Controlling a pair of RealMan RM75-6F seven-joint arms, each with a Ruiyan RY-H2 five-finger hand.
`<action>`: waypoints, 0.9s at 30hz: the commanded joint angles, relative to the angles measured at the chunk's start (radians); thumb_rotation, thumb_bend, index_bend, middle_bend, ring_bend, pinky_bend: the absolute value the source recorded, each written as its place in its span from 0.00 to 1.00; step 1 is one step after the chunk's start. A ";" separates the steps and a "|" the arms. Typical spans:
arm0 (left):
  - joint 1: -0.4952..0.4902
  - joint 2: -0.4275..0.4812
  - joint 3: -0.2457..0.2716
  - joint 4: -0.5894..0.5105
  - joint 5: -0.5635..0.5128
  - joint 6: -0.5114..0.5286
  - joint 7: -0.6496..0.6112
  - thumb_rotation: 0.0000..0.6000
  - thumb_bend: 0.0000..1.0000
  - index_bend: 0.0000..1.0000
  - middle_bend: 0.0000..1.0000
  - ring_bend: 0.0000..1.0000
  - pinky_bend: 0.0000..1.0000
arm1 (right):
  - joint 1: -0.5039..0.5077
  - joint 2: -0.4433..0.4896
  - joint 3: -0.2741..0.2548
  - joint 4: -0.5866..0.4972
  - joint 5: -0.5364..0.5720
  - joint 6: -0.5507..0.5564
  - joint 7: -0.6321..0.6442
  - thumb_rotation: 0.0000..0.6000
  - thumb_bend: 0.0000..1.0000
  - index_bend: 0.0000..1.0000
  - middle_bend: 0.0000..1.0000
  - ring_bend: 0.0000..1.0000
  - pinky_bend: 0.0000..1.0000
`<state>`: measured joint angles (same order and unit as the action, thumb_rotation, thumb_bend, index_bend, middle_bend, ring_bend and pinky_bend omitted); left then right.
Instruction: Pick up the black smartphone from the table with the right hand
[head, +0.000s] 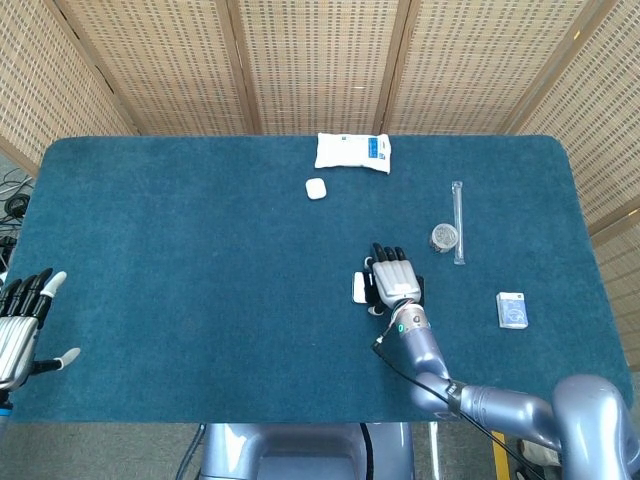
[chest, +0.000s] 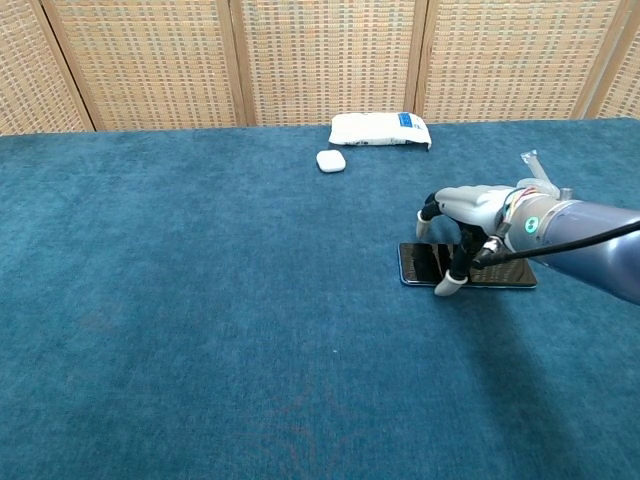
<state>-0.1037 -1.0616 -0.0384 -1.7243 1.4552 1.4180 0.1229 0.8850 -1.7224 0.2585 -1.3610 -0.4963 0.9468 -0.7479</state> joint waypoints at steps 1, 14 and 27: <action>-0.001 0.001 -0.001 0.000 -0.003 -0.001 -0.003 1.00 0.00 0.00 0.00 0.00 0.00 | 0.008 -0.005 0.005 0.017 0.021 -0.010 0.004 1.00 0.16 0.25 0.00 0.00 0.00; -0.003 0.005 -0.001 0.001 -0.004 0.001 -0.013 1.00 0.00 0.00 0.00 0.00 0.00 | 0.025 -0.022 -0.015 0.046 -0.008 0.000 0.016 1.00 0.40 0.55 0.00 0.00 0.00; -0.003 0.007 0.001 -0.003 -0.004 0.003 -0.018 1.00 0.00 0.00 0.00 0.00 0.00 | -0.039 0.036 -0.016 -0.083 -0.242 0.032 0.218 1.00 0.41 0.56 0.00 0.00 0.00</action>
<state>-0.1066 -1.0544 -0.0373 -1.7267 1.4515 1.4212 0.1047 0.8698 -1.7099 0.2358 -1.4036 -0.6773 0.9671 -0.5911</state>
